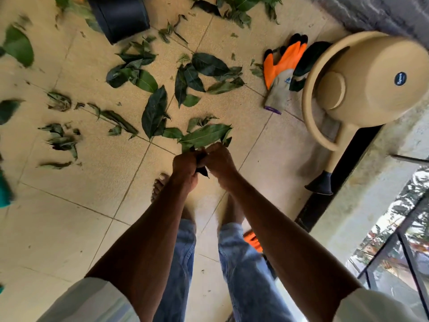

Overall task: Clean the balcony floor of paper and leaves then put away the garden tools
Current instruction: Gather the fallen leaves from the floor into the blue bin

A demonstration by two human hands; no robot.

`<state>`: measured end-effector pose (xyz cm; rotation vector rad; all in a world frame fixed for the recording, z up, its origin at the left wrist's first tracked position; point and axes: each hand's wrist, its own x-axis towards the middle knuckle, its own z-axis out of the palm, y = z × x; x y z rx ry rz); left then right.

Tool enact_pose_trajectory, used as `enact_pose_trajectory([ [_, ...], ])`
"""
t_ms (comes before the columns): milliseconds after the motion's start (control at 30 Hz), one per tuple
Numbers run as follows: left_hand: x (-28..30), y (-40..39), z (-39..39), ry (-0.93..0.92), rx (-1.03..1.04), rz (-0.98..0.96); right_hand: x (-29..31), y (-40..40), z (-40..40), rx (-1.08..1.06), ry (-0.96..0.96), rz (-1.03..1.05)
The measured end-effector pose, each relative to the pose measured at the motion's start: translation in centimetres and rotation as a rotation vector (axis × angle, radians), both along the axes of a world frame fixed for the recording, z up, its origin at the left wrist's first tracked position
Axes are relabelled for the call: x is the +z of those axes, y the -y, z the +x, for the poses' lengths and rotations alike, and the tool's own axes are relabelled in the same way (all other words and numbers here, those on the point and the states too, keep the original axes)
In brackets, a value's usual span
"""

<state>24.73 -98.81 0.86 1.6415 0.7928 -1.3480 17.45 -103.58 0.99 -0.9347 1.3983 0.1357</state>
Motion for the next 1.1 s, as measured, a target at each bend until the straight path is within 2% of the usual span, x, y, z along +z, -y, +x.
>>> enact_pose_trajectory([
  [67,-0.4,-1.1,0.9,0.030,0.121,-0.011,-0.1,1.2,-0.7,-0.066,0.072,0.139],
  [100,-0.7,-1.5,1.3,0.042,0.153,-0.019,-0.7,1.9,-1.6,-0.100,0.069,0.085],
  [133,-1.0,-2.1,1.5,0.048,0.171,-0.025,-1.8,2.3,-2.5,-0.073,0.013,-0.066],
  [200,-1.7,-2.9,1.6,0.047,0.168,-0.034,-3.9,3.0,-4.3,0.146,-0.223,-0.404],
  [267,-2.1,-3.1,1.1,0.052,0.163,-0.045,-5.3,2.9,-5.4,0.259,-0.383,-0.511],
  [333,-2.7,-3.1,0.2,0.058,0.147,-0.036,-6.6,2.2,-5.6,0.252,-0.363,-0.488],
  [400,-3.4,-3.1,-0.9,0.049,0.117,-0.019,-7.7,1.2,-4.9,0.341,-0.309,-0.531],
  [567,-4.6,-3.8,-1.9,-0.013,0.052,-0.021,-10.8,-0.6,-3.6,0.630,-0.340,-0.796],
  [633,-4.9,-4.5,-1.6,-0.016,0.019,-0.015,-11.3,-0.5,-4.0,0.671,-0.324,-0.902],
  [733,-5.0,-5.7,-0.8,-0.001,-0.014,-0.004,-11.1,-0.1,-5.2,0.577,-0.313,-0.904],
  [833,-4.7,-6.4,-0.1,0.013,-0.022,0.027,-9.5,0.2,-5.9,0.336,-0.374,-0.830],
  [967,-4.0,-6.9,0.4,-0.001,0.009,0.033,-7.5,-0.2,-6.1,0.041,-0.342,-0.635],
  [1000,-3.8,-7.0,0.5,-0.002,0.018,0.033,-7.1,-0.3,-6.0,0.018,-0.328,-0.617],
  [1100,-3.4,-6.9,0.9,0.007,0.045,0.034,-5.5,-0.8,-4.4,0.145,-0.295,-0.660],
])
